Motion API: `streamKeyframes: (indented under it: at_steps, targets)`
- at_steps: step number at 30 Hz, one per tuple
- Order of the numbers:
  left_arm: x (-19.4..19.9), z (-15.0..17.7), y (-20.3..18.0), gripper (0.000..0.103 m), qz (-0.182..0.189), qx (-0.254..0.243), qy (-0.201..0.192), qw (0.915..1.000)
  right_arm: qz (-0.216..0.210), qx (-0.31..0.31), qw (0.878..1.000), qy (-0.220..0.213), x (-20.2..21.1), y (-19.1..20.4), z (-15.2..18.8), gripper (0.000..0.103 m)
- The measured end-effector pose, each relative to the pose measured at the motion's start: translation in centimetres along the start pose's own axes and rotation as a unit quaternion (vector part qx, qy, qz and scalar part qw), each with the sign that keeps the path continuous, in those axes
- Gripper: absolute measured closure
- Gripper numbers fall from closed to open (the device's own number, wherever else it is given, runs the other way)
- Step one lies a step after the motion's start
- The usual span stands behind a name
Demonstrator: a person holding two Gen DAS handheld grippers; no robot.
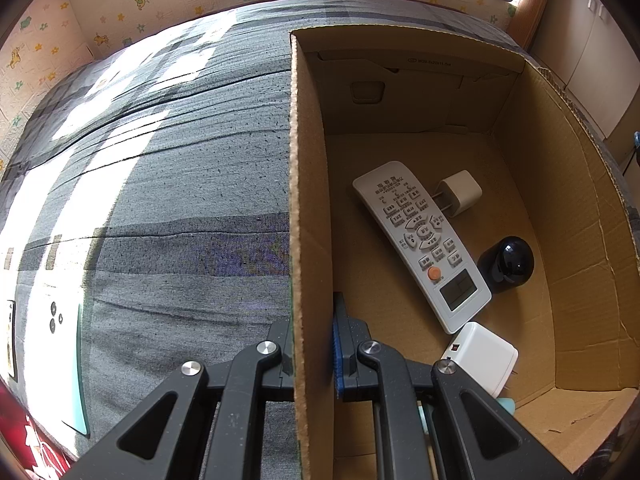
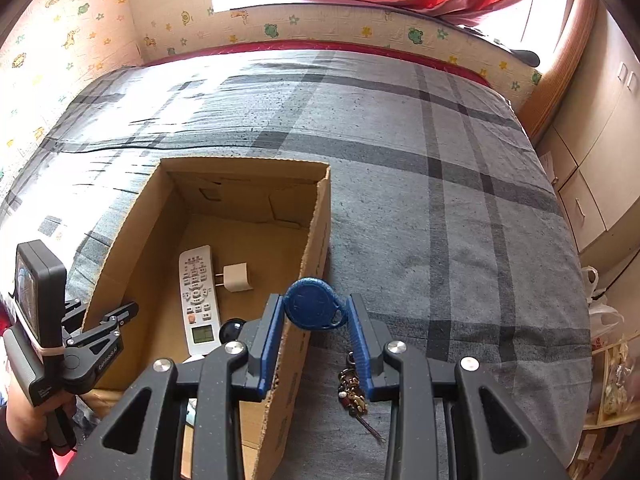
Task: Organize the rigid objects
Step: 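Carry the blue key fob into the box beside the black object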
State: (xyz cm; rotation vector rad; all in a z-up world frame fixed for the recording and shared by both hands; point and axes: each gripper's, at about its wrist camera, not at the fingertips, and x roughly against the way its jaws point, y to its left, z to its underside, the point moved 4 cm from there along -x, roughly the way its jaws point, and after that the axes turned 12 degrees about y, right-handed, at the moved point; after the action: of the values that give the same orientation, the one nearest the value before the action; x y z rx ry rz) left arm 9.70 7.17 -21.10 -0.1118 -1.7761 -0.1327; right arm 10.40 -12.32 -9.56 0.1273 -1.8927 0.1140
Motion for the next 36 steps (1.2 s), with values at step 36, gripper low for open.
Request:
streamKeyframes:
  at_steps: [36]
  targets:
    - [0.1, -0.1, 0.0, 0.092, 0.001, 0.001, 0.0, 1.0, -0.049, 0.07, 0.992, 0.089, -9.9, 9.8, -1.6, 0.069]
